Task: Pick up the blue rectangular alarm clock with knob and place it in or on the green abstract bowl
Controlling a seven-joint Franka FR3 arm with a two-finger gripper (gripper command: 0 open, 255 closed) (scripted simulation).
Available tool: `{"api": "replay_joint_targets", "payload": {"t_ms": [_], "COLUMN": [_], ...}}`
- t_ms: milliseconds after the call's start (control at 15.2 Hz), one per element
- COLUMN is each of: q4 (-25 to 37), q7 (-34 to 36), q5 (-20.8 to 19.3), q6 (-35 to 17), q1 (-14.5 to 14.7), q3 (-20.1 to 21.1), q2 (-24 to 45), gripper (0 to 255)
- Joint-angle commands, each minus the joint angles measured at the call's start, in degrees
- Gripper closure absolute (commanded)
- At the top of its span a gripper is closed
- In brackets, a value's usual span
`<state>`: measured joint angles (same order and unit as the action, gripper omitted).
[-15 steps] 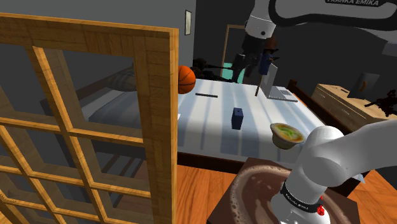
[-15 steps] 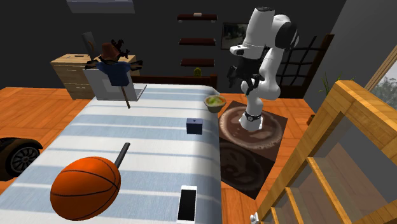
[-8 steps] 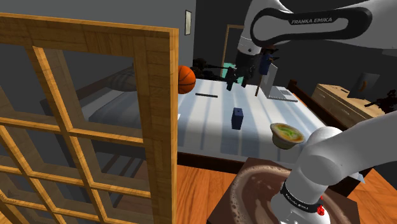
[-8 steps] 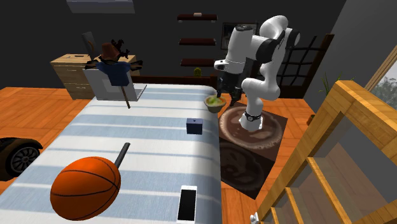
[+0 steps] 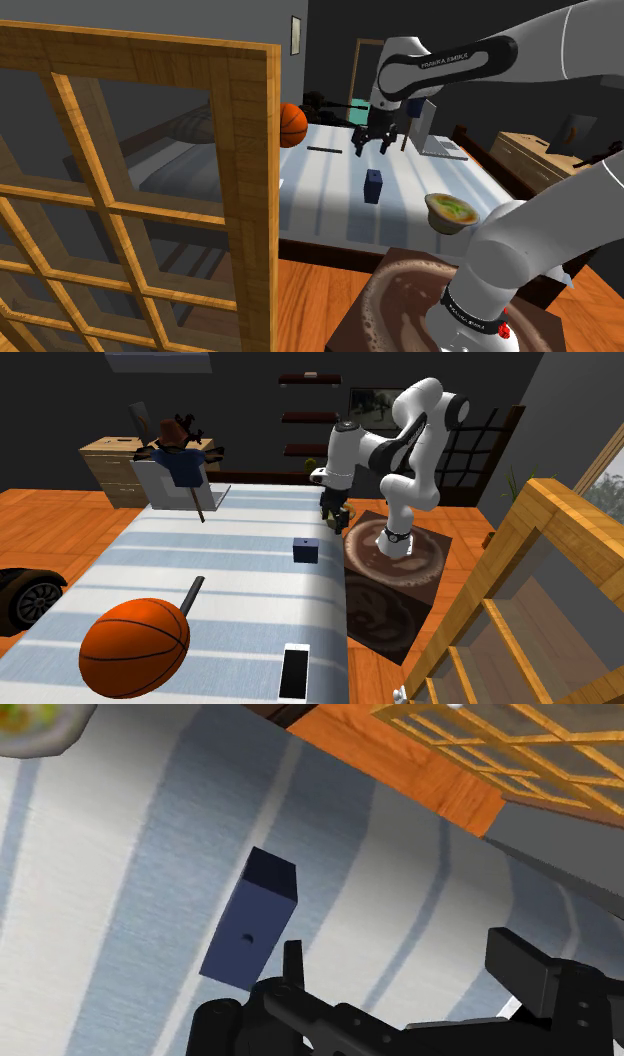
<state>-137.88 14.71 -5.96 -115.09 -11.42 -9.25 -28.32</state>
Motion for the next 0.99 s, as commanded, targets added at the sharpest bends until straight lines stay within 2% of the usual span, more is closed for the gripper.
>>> {"api": "replay_joint_targets", "payload": {"t_ms": [0, 594, 924], "q4": [0.2, 0.0, -1.4], "q7": [1.1, 4.8, 4.6], "q5": [0.1, 2.3, 3.0], "q6": [-2.3, -12.7, -16.5], "q1": [-1.1, -5.4, -5.5], "q3": [-1.2, -6.8, -7.4], "q2": [3.2, 16.8, 19.6], "gripper": [0, 0, 0]}}
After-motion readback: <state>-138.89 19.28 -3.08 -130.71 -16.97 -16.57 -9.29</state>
